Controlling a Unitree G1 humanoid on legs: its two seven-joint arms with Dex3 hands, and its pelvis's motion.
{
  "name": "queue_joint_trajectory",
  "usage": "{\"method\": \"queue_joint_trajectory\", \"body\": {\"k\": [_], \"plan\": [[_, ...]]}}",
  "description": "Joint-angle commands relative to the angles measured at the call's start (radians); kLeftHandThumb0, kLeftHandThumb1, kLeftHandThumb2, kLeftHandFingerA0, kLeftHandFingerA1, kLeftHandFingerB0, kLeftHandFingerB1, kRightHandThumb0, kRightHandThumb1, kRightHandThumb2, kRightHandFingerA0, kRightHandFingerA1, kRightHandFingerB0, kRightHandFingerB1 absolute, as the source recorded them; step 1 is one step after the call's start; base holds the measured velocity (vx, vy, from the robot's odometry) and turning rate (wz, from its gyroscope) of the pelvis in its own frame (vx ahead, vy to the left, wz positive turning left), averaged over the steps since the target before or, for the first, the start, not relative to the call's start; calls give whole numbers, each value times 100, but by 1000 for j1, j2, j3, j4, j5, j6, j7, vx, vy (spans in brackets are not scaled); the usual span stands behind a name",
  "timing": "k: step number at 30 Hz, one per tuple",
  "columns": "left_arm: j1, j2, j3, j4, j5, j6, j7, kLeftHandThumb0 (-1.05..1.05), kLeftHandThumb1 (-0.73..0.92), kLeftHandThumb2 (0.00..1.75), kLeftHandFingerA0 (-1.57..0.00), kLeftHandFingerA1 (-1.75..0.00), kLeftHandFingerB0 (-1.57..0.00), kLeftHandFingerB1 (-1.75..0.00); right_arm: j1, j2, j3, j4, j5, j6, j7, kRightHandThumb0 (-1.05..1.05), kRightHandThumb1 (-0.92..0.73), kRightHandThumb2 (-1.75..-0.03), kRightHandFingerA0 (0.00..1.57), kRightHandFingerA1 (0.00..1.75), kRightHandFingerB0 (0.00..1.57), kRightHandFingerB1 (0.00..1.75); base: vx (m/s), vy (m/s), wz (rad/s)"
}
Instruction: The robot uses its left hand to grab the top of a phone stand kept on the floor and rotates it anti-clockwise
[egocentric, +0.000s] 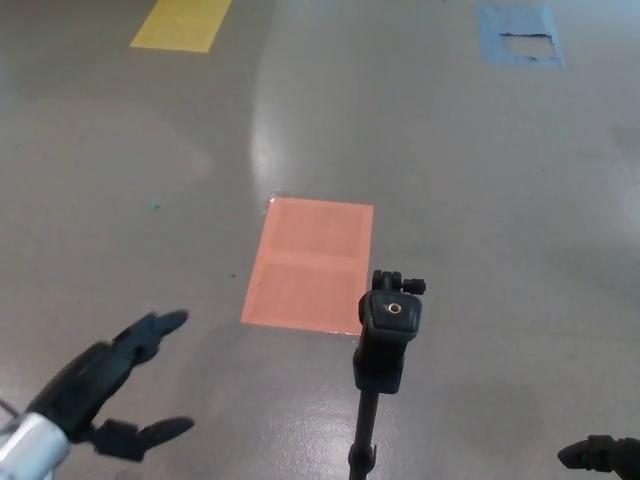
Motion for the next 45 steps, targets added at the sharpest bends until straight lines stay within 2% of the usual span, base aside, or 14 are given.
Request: {"method": "queue_joint_trajectory", "body": {"k": [1, 2, 3, 4, 5, 7, 18, 19, 20, 21, 31, 40, 41, 45], "plan": [[60, 29, -1, -700, -132, -23, -120, -66, 42, 78, -4, -36, -1, -23, -7, -21, -27, 14, 14, -10, -22, -51, -78, -63, 59, 41, 19, 29, 0, 0, 0], [59, 30, -3, -722, -125, -15, -122, -66, 42, 78, -4, -36, -1, -23, -8, -21, -26, 14, 13, -10, -22, -51, -78, -63, 59, 41, 19, 29, 0, 0, 0], [58, 31, -7, -752, -119, -7, -123, -68, 43, 80, -4, -35, -2, -25, -8, -21, -26, 15, 12, -8, -22, -38, -56, -100, 49, 62, 6, 44, 0, 0, 0], [58, 31, -9, -772, -115, 0, -125, -68, 43, 80, -4, -35, -2, -25, -9, -22, -25, 15, 12, -7, -22, -38, -56, -100, 49, 62, 6, 44, 0, 0, 0], [54, 31, -13, -796, -117, 5, -130, -67, 42, 80, -4, -34, -3, -24, -11, -21, -26, 16, 13, -5, -19, -50, -78, -63, 58, 41, 20, 29, 0, 0, 0], [44, 33, -20, -824, -119, 15, -140, -68, 54, 57, -9, -28, -3, -25, -16, -20, -28, 20, 15, 0, -15, -50, -79, -64, 58, 41, 18, 28, 0, 0, 0], [-20, 13, -70, -949, -68, 72, -169, -75, 38, 71, -5, -29, -1, -17, -16, -29, -23, 11, 12, 0, 8, -54, -77, -63, 55, 41, 18, 29, 0, 0, 0], [-25, 11, -75, -955, -63, 78, -173, -76, 38, 72, -6, -29, -1, -15, -15, -30, -24, 9, 15, -3, 13, -41, -55, -100, 46, 62, 3, 43, 0, 0, 0], [-28, 11, -79, -961, -60, 83, -176, -76, 38, 72, -6, -29, -1, -15, -14, -30, -26, 8, 17, -5, 16, -41, -55, -100, 46, 62, 3, 43, 0, 0, 0], [-35, 7, -86, -969, -52, 93, -179, -80, 42, 67, -6, -29, -2, -18, -13, -31, -27, 6, 18, -5, 21, -55, -78, -63, 56, 41, 17, 28, 0, 0, 0], [-84, -16, -133, -974, -12, 136, -194, -81, 43, 77, -6, -27, -4, -16, -17, -32, -38, 6, 15, -4, 28, -60, -63, -88, 50, 54, 14, 41, 0, 0, 0], [-115, -49, -162, -937, 22, 136, -192, -77, 41, 72, -9, -37, -7, -25, -31, -29, -22, 18, -6, 13, 27, -53, -79, -63, 57, 38, 18, 28, 0, 0, 0], [-118, -66, -169, -921, 41, 132, -172, -35, 19, 83, 0, -48, 0, -49, -35, -28, -19, 20, -9, 18, 28, -50, -80, -63, 58, 41, 19, 29, 0, 0, 0], [-126, -92, -180, -901, 78, 141, -152, -33, 21, 83, 0, -48, 0, -48, -33, -29, -25, 21, -2, 4, 25, -50, -79, -64, 57, 41, 19, 29, 0, 0, 0]]}}
